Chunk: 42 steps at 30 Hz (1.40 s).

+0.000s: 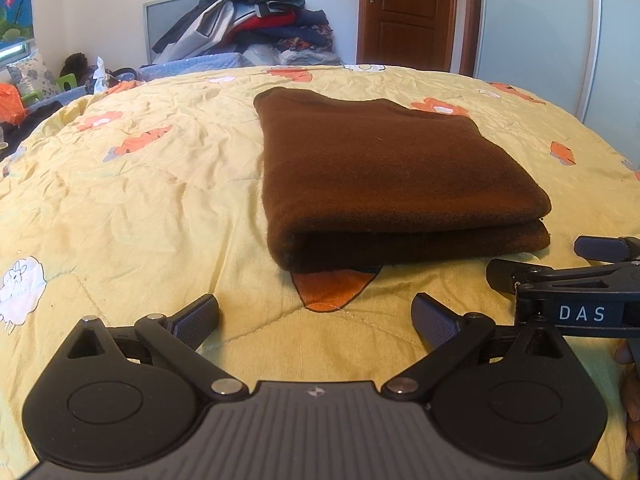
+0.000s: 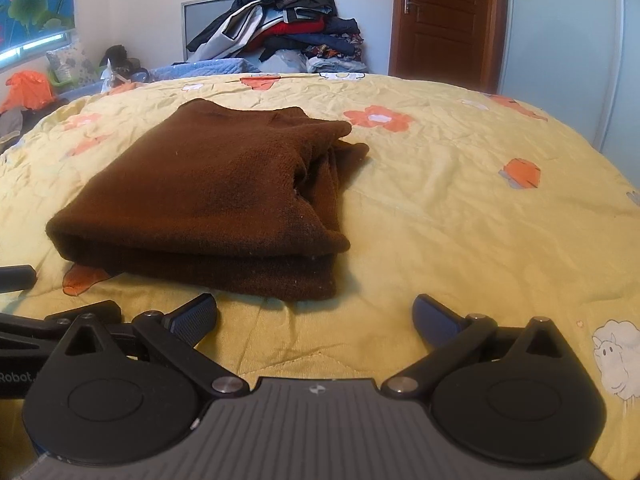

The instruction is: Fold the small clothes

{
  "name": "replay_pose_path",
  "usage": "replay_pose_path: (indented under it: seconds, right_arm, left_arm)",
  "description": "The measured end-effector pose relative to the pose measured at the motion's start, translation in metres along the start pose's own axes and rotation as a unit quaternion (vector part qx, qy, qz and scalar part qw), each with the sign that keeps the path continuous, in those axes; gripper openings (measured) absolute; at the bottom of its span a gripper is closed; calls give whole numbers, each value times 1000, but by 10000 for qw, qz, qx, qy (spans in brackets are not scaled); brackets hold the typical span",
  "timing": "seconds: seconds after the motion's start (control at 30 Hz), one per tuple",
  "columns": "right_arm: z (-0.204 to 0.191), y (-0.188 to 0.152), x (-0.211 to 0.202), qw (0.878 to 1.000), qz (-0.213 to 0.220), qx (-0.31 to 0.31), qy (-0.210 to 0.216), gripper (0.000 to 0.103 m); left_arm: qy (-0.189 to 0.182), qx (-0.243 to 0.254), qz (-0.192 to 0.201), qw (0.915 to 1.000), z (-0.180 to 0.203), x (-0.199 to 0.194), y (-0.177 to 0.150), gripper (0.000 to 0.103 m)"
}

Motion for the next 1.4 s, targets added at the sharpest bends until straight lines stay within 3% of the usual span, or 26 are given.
replay_pose_path:
  seconds: [1.4]
  right_arm:
    - [-4, -3, -5, 10000, -10, -13, -36, 103]
  left_arm:
    - [-14, -66, -18, 10000, -1, 2, 3, 103]
Point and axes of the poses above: each gripper's, at about its wrist camera, not at the fingertips, and x roughly the way its jaws point, z to its right, y to its top, the point moved 2 cm from there along x, roughly the way its jaws point, and after that the axes turned 13 degrees about -z, right-handed, at the moved point
